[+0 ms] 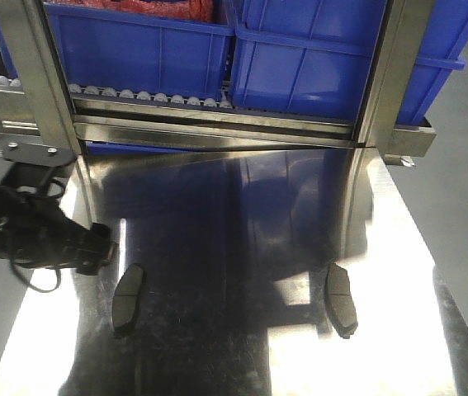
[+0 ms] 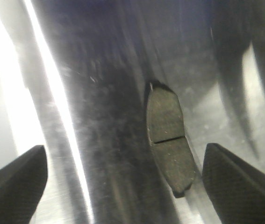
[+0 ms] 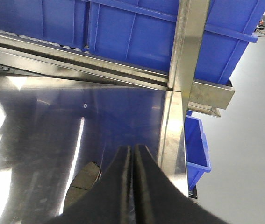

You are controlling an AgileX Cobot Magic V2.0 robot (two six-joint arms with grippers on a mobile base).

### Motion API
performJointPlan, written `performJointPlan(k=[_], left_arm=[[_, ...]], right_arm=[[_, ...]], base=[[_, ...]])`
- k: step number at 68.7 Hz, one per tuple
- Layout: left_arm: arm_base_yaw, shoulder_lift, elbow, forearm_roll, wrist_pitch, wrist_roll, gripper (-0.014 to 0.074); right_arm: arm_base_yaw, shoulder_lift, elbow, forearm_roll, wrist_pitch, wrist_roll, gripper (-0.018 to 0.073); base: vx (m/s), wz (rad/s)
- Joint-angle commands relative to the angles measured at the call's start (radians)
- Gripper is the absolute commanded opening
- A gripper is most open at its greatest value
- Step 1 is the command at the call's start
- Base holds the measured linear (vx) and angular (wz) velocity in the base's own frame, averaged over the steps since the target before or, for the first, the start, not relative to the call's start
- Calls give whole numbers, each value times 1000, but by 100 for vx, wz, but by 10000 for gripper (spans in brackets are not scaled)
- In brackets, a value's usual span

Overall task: Move and align brake pads A on conveyor
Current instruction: 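Lower the left gripper toward the brake pad nearest it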

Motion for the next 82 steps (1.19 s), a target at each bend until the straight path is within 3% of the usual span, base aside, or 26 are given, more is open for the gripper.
performJointPlan(k=[1, 26, 59, 69, 82], left_arm=[[-23, 44, -81, -21, 24, 14, 613], [-40, 282, -174, -79, 63, 10, 575], [-40, 336, -174, -84, 50, 10, 564], [-40, 336, -174, -84, 56, 10, 486], [-40, 336, -174, -84, 55, 10, 300]], right_arm=[[-1, 5, -27, -13, -76, -8, -3], [-1, 5, -27, -13, -76, -8, -3], [-1, 5, -27, -13, -76, -8, -3], [-1, 5, -27, -13, -76, -8, -3], [-1, 5, -27, -13, -76, -8, -3]], base=[[0, 0], [0, 0], [0, 0], [0, 0], [0, 0]])
